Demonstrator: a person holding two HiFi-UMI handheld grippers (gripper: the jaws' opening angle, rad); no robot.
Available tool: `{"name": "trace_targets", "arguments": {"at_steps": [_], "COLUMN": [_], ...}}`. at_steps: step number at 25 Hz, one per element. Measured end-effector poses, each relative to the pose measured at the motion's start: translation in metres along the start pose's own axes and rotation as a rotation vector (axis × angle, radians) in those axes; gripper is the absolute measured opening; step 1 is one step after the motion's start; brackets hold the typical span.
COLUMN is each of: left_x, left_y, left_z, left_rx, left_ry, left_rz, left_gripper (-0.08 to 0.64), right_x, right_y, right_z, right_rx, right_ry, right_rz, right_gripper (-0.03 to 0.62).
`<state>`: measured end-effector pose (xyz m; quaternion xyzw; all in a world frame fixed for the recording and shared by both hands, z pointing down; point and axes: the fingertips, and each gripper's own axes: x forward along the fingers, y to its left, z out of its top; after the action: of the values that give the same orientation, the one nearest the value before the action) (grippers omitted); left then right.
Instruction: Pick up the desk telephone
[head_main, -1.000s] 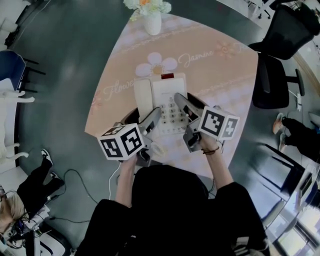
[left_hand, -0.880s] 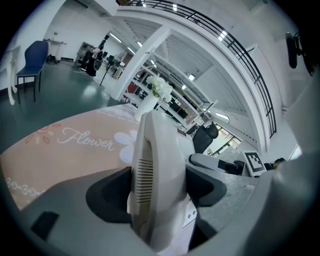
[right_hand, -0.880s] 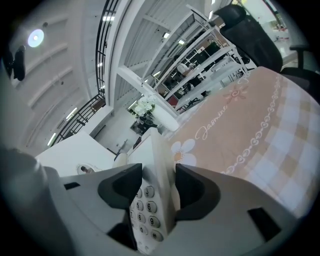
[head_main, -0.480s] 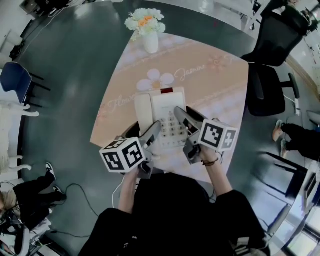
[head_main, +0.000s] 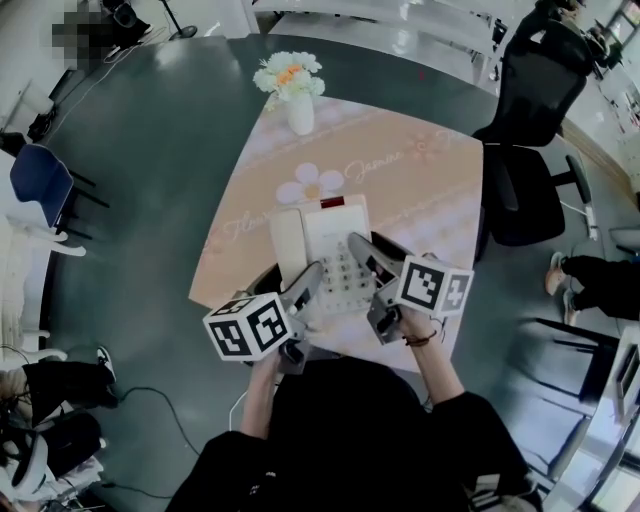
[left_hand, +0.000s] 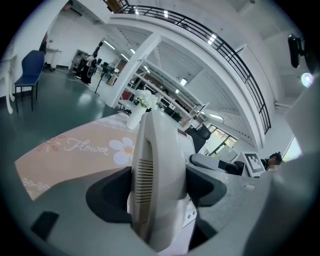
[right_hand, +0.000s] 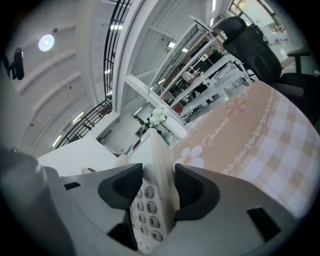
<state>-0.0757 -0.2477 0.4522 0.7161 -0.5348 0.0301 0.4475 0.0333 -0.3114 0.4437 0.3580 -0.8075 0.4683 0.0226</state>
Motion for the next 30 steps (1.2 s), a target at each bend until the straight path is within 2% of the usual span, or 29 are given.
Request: {"name": "trace_targets", "arguments": {"at_steps": [30], "left_x": [-0.052], "left_y": [-0.036], "left_z": [0.025], "left_rx": [0.08], "left_ry": [-0.093], "left_rz": [-0.04], "left_gripper": [0.321], "right_x": [-0.039], "right_y": [0.061], "right_z": [0.02], "right_rx": [-0.066], "right_ry": [-0.098], "right_rz": [0.079], "right_gripper": [0.183]}}
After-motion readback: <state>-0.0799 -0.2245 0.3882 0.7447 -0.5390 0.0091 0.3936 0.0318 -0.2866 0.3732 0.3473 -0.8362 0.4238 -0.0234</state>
